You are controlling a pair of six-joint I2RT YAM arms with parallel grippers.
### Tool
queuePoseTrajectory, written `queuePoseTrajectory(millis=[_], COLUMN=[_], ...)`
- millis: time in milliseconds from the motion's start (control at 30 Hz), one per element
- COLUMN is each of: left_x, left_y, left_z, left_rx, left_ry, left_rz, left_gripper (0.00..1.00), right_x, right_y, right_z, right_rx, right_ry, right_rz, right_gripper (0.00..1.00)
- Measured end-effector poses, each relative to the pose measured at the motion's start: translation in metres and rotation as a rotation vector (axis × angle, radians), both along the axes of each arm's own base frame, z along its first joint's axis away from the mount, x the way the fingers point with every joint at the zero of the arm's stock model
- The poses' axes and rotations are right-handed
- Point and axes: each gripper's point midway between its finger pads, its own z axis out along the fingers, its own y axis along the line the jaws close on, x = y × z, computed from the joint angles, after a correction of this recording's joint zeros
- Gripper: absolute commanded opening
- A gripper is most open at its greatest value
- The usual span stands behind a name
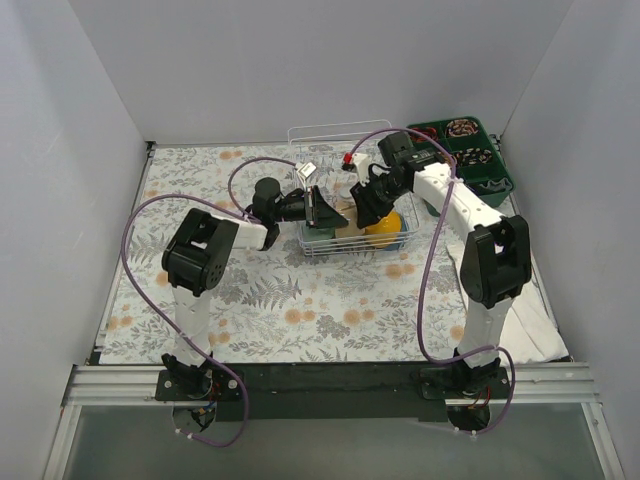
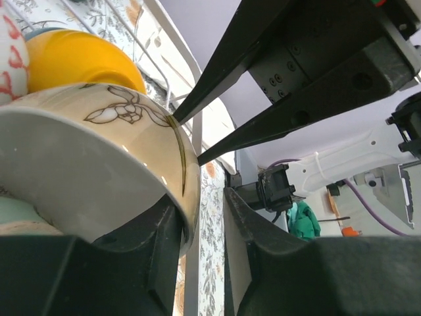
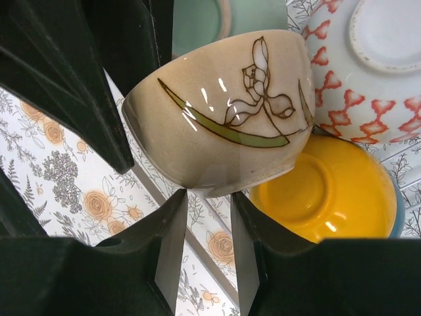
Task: Load the bowls into the dish rack
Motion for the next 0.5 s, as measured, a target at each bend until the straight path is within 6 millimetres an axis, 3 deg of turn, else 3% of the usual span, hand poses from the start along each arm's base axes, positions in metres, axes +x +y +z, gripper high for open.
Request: queuePoseTrajectory(millis=[300, 433, 500], left_x=[0.008, 0.022, 0.042], left_y=[0.002, 0.003, 0.007], left_z=[-0.007, -0.005, 0.002], left_rx=[0.124, 0.202, 0.305], left_ry=[-0.001, -0.039, -0.114], left_rz=[0.011, 0.052, 0.122], left_gripper=[0.36, 0.41, 0.44], right_x=[0.006, 0.012, 0.016], right_y=[0.005, 0.009, 0.014], right_z=[-0.006, -0.001, 0.005], right_rx=[-0.006, 0.0, 0.011], right_ry=[0.011, -0.005, -0.027], right_rz=[0.006, 0.006, 0.013], right_gripper=[0.41, 0.41, 0.41])
